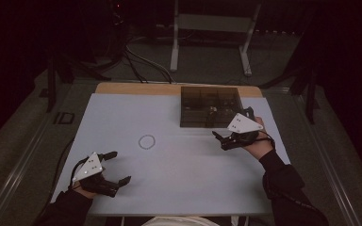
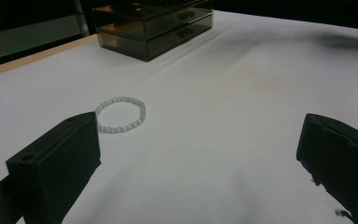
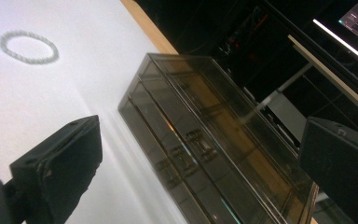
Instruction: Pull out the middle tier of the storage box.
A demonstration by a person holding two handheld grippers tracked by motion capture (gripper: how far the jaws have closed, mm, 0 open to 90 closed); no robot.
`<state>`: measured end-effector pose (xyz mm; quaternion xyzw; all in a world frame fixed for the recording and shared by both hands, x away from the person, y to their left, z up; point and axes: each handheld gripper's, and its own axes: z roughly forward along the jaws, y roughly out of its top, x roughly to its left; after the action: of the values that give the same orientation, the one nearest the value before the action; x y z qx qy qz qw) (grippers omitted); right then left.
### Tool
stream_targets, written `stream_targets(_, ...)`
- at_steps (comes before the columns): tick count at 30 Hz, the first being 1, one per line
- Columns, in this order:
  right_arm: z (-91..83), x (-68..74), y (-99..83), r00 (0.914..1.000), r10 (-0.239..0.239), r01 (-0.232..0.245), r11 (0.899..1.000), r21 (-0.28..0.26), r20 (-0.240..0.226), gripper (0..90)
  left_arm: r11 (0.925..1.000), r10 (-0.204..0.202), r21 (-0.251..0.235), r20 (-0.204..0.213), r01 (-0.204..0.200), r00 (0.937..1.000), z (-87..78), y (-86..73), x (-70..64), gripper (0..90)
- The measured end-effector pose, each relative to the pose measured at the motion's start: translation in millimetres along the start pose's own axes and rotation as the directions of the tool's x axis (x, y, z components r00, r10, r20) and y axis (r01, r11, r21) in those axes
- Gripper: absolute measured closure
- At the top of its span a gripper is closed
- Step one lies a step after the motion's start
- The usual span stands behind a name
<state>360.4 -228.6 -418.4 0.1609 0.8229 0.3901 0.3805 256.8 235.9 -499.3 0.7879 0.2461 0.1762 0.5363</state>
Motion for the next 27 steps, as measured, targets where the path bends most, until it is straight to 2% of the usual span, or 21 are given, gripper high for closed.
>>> stream_targets(8, 14.1, 0.8, -4.1, 0.9972, -0.072, 0.070, 0.994, 0.080, 0.018, 0.0, 1.0000, 0.000, 0.001, 0.000, 0.000, 1.0000, 0.0, 0.0, 0.1, 1.0)
stream_targets(16, 26.8, 2.8, -8.6, 0.9939, -0.108, 0.104, 0.986, 0.130, 0.022, 0.0, 1.0000, -0.002, 0.000, 0.001, 0.002, 1.0000, 0.1, 0.0, 0.1, 1.0)
stream_targets(22, 36.8, 6.9, -14.1, 0.9872, -0.159, 0.153, 0.969, 0.195, 0.016, 0.0, 1.0000, 0.002, 0.004, 0.003, -0.002, 1.0000, 0.5, -0.1, -0.1, 1.0)
stream_targets(24, 39.7, 8.5, -15.5, 0.9856, -0.169, 0.162, 0.962, 0.220, 0.011, 0.0, 1.0000, 0.002, 0.006, 0.005, -0.002, 1.0000, 0.7, -0.2, -0.3, 1.0)
stream_targets(27, 42.7, 10.3, -17.3, 0.9843, -0.176, 0.169, 0.956, 0.238, 0.009, 0.1, 1.0000, -0.002, 0.001, 0.005, 0.002, 1.0000, 0.4, -0.1, 0.1, 1.0)
